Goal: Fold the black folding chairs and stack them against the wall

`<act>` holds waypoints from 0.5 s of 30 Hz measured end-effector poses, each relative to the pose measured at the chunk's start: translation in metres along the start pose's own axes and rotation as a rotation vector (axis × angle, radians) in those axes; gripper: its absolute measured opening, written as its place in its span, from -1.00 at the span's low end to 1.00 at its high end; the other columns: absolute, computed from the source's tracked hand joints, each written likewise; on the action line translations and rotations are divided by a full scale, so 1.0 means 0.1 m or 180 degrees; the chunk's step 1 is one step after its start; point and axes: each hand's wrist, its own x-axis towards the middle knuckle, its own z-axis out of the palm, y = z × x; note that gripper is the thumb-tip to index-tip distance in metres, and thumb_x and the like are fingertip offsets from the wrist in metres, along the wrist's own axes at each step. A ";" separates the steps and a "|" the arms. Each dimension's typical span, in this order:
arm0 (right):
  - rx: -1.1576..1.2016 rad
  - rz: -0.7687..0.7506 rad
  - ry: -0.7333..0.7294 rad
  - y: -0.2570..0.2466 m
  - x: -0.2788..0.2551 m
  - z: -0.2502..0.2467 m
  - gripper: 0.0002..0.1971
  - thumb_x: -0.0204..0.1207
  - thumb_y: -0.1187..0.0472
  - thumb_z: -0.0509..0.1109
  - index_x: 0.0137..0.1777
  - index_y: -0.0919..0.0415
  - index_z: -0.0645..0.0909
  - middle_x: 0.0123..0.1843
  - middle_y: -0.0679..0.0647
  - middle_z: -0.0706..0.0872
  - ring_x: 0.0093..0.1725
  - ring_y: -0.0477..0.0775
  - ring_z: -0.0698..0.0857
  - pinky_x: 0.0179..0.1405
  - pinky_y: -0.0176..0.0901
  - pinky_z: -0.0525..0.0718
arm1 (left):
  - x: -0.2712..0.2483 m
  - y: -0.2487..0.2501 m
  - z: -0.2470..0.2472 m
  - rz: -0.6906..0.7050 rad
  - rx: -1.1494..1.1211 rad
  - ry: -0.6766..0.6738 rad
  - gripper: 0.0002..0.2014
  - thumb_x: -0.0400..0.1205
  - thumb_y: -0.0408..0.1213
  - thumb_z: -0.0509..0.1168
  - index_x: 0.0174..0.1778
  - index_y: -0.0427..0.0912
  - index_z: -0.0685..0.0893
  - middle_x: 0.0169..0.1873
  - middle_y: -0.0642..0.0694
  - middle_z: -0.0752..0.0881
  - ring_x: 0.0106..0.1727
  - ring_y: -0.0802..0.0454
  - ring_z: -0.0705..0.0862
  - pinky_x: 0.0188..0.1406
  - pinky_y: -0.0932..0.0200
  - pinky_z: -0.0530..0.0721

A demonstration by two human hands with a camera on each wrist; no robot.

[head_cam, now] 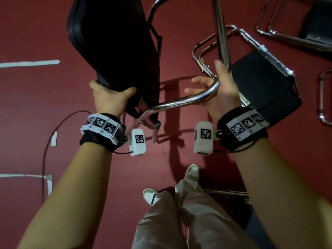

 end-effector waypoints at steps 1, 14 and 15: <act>-0.0087 -0.0177 0.0113 0.01 0.02 0.00 -0.70 0.71 -0.08 0.24 0.35 0.00 0.39 -0.12 0.23 0.76 -0.31 0.37 0.80 -0.25 0.16 0.74 | 0.03 0.02 -0.03 0.0048 -0.0048 -0.0122 0.20 0.06 0.21 0.64 0.56 -0.16 0.24 0.35 -0.01 0.61 0.30 0.04 0.66 0.34 0.03 0.69; 0.0139 -0.0312 0.0403 -0.01 -0.01 -0.20 -0.84 0.71 0.10 0.27 0.24 0.05 0.49 -0.27 0.14 0.70 -0.27 0.20 0.76 -0.14 0.38 0.77 | 0.04 0.21 0.02 -0.0060 -0.0406 -0.0586 0.01 0.09 0.03 0.74 0.37 -0.29 0.43 0.18 -0.13 0.73 0.14 -0.01 0.79 0.18 -0.05 0.78; 0.0170 -0.0278 0.0415 -0.02 -0.02 -0.22 -0.84 0.71 0.10 0.27 0.24 0.05 0.49 -0.27 0.15 0.70 -0.26 0.21 0.77 -0.11 0.42 0.75 | -0.01 0.23 0.05 -0.0036 -0.0373 -0.0536 -0.03 0.11 0.00 0.69 0.36 -0.26 0.40 0.16 -0.09 0.70 0.14 0.01 0.78 0.20 -0.04 0.78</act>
